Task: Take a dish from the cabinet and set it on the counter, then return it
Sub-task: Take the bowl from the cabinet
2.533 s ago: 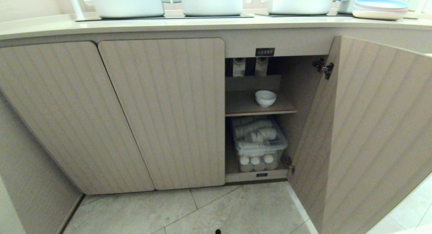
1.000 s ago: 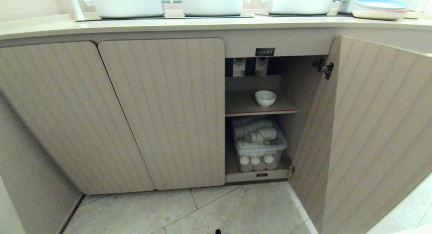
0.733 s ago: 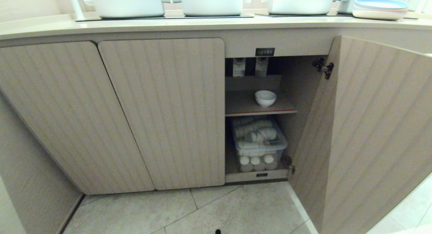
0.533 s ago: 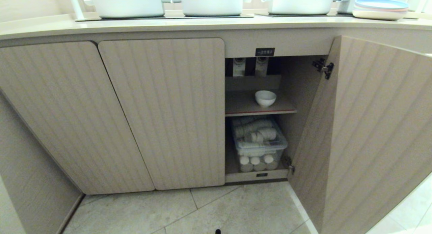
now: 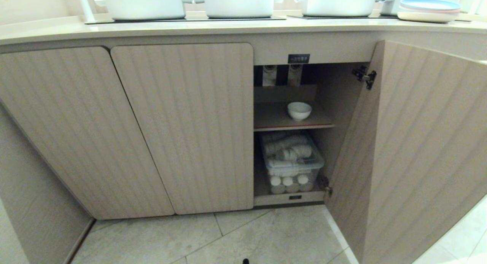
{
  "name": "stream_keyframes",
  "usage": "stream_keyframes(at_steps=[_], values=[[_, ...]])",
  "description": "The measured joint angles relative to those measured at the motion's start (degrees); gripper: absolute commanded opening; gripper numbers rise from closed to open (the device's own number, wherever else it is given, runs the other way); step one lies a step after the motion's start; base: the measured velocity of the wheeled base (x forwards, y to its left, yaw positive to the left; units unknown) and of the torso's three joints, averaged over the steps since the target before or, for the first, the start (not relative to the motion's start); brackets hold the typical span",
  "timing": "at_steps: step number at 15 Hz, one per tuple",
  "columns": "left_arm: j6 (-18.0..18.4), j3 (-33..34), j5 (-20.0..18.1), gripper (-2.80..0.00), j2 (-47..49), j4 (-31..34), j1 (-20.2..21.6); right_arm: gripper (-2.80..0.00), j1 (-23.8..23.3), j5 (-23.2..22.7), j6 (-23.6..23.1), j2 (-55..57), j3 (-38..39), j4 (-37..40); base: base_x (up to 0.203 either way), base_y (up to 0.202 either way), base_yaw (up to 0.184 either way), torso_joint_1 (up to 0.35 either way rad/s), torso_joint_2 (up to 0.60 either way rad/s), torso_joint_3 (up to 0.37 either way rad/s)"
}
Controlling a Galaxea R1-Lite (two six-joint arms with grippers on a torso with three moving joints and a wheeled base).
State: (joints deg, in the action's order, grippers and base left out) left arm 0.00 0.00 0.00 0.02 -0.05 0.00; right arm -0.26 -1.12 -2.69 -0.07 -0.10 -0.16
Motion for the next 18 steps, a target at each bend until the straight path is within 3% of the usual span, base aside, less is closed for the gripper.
stream_keyframes(at_steps=[18], values=[[0.07, 0.0, 0.0, -2.8, 0.0, 0.05, 0.0, -2.8, -0.01, 0.02, 0.01, 0.0, 0.02, 0.0, 0.0, 0.0, 0.0, 0.0, 0.0, 0.0]])
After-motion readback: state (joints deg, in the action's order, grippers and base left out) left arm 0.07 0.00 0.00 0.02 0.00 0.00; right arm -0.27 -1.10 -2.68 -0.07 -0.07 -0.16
